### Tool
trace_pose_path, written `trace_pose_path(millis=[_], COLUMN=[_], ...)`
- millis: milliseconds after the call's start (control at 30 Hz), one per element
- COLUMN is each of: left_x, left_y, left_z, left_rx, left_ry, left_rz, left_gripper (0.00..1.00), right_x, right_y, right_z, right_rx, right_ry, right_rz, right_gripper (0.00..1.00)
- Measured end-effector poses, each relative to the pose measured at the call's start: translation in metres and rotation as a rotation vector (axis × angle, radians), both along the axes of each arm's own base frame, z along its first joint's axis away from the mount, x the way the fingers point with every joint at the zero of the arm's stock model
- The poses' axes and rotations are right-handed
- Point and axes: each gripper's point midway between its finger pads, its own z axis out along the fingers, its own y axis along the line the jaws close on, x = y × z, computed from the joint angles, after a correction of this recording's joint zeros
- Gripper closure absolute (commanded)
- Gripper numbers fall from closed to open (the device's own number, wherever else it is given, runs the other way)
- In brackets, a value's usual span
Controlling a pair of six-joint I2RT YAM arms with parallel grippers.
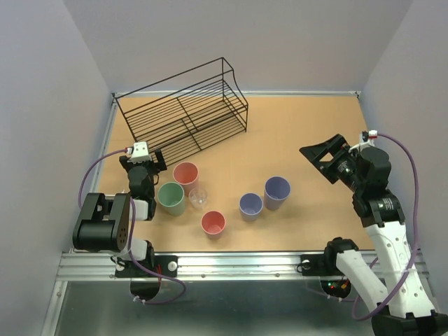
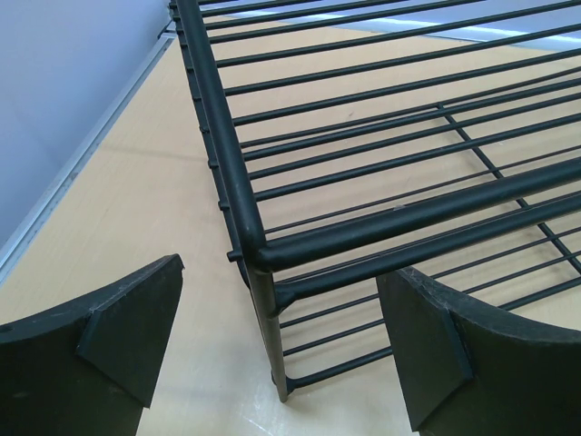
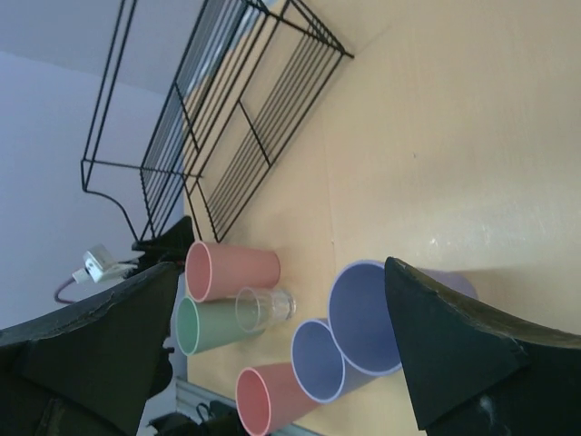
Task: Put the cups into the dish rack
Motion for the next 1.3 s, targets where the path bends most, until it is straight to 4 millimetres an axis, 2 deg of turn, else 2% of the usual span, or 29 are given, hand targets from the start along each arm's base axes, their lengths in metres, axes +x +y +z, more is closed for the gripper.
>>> trace_pose_path(millis=[100,167,200,367,467,533,633,800,933,1133,1200,1300], left_x=[0.000,0.000,0.000,0.000,0.000,0.000,0.000,0.000,0.000,-0.001,-0.001,0.004], left_y=[0.000,0.000,0.000,0.000,0.000,0.000,0.000,0.000,0.000,0.003,0.006,0.008], left_z=[0.000,0.000,0.000,0.000,0.000,0.000,0.000,0.000,0.000,0.002,0.014,0.018], left_rx=[0.000,0.000,0.000,0.000,0.000,0.000,0.000,0.000,0.000,-0.001,-0.003,0.006], left_ry=[0.000,0.000,0.000,0.000,0.000,0.000,0.000,0.000,0.000,-0.003,-0.032,0.008], left_rz=[0.000,0.000,0.000,0.000,0.000,0.000,0.000,0.000,0.000,0.020,0.036,0.051], left_gripper=[0.01,0.01,0.01,0.01,0.01,0.01,0.01,0.01,0.01,0.01,0.01,0.01], right_x=[-0.007,-0.018,-0.022,-0.052,-0.067,-0.070,-0.068,-0.055,-0.047,-0.039,-0.037,-0.036], right_y=[0.007,0.014,0.016,0.026,0.025,0.023,0.022,0.023,0.025,0.026,0.026,0.026], right_z=[-0.010,-0.006,-0.001,0.051,0.065,0.067,0.062,0.033,0.020,0.007,0.004,0.001], right_rx=[-0.002,-0.005,-0.006,-0.014,-0.036,-0.059,-0.080,-0.094,-0.090,-0.077,-0.073,-0.073], right_ry=[0.047,0.044,0.031,-0.119,-0.162,-0.161,-0.130,0.009,0.079,0.149,0.168,0.183], right_rz=[0.053,0.113,0.134,0.230,0.245,0.243,0.246,0.262,0.273,0.272,0.271,0.271], right_gripper=[0.00,0.00,0.00,0.00,0.00,0.00,0.00,0.00,0.00,0.00,0.00,0.00])
